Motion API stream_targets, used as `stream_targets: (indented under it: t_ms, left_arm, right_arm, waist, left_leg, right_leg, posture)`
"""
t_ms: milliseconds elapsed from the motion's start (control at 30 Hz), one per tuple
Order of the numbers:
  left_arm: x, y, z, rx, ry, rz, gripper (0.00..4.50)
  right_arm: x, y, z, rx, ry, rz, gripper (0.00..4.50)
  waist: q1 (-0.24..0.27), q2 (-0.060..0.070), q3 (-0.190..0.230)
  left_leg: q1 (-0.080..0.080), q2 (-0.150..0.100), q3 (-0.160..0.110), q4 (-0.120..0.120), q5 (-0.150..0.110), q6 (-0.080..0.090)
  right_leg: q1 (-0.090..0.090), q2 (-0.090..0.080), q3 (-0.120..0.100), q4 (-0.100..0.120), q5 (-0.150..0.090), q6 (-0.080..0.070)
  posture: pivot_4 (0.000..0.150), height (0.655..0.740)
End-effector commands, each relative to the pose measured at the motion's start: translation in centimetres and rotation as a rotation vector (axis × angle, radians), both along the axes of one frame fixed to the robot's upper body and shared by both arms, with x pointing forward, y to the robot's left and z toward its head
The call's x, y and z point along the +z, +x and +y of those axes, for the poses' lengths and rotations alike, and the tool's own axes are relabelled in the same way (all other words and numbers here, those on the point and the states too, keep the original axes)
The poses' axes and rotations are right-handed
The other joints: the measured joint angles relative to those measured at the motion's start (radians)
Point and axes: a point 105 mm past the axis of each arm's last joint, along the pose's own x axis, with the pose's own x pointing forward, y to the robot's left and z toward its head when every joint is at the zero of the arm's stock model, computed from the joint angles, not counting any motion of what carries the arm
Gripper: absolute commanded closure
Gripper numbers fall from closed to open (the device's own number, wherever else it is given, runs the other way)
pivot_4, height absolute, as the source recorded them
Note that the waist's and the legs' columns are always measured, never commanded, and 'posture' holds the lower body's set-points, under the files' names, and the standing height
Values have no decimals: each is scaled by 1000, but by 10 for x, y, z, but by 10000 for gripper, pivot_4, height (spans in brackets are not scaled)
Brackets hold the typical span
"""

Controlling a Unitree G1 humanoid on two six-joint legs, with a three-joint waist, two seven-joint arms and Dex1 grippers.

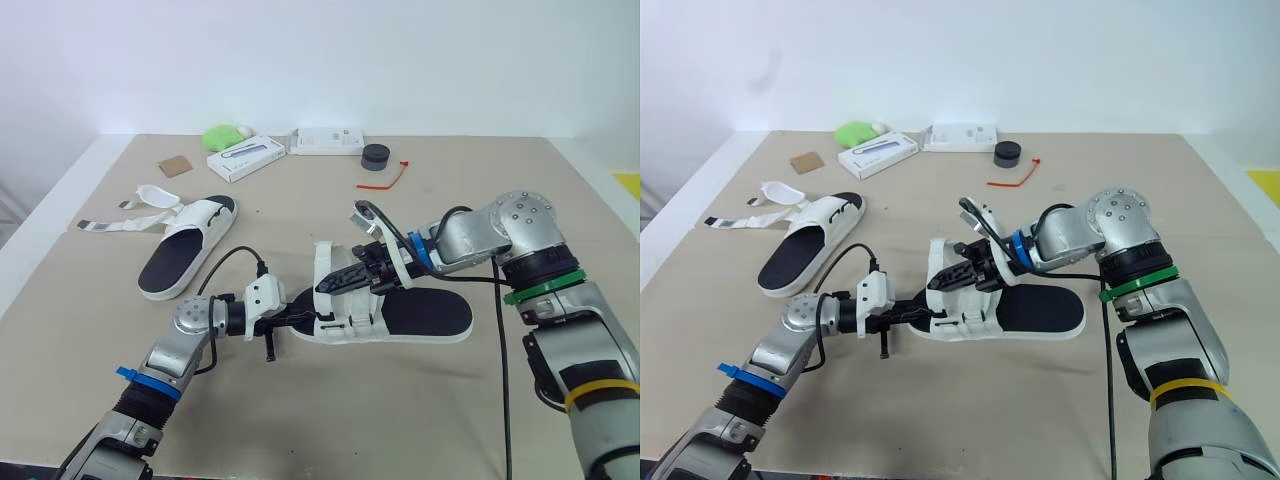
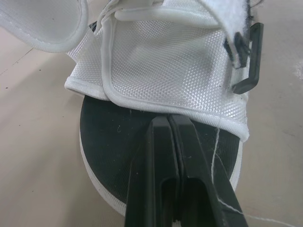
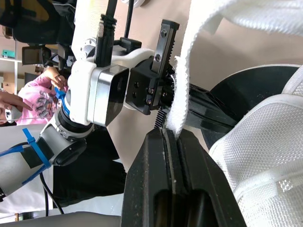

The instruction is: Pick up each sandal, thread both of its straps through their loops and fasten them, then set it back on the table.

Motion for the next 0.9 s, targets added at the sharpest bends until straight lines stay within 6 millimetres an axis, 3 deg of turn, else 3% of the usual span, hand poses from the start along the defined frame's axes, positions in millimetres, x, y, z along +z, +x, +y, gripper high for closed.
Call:
stream_targets:
  t_ms: [33, 500, 900]
  left_arm:
    - [-84, -29, 20, 49, 197, 313, 45000]
    - [-85, -30, 21, 51, 199, 316, 45000]
    - [-84, -29, 21, 46, 198, 313, 45000]
  right_arm:
    - [-9, -4, -5, -7, -12, 20, 44591]
    - [-19, 3, -17, -51, -58, 16, 44591]
    - [-9, 7, -15, -51, -11, -81, 44591]
  waist:
    - [0, 0, 0]
    - [0, 1, 0]
    - [-1, 1, 0]
  left_leg:
    - [0, 0, 0, 0, 0, 0]
    - [0, 0, 0, 0, 0, 0]
    - [0, 0, 0, 0, 0, 0]
  right_leg:
    - [0, 0, 0, 0, 0, 0]
    - [0, 0, 0, 0, 0, 0]
    - [0, 0, 0, 0, 0, 0]
  posture:
    - [1500, 7400]
    - [1500, 7400]
    - [1500, 7400]
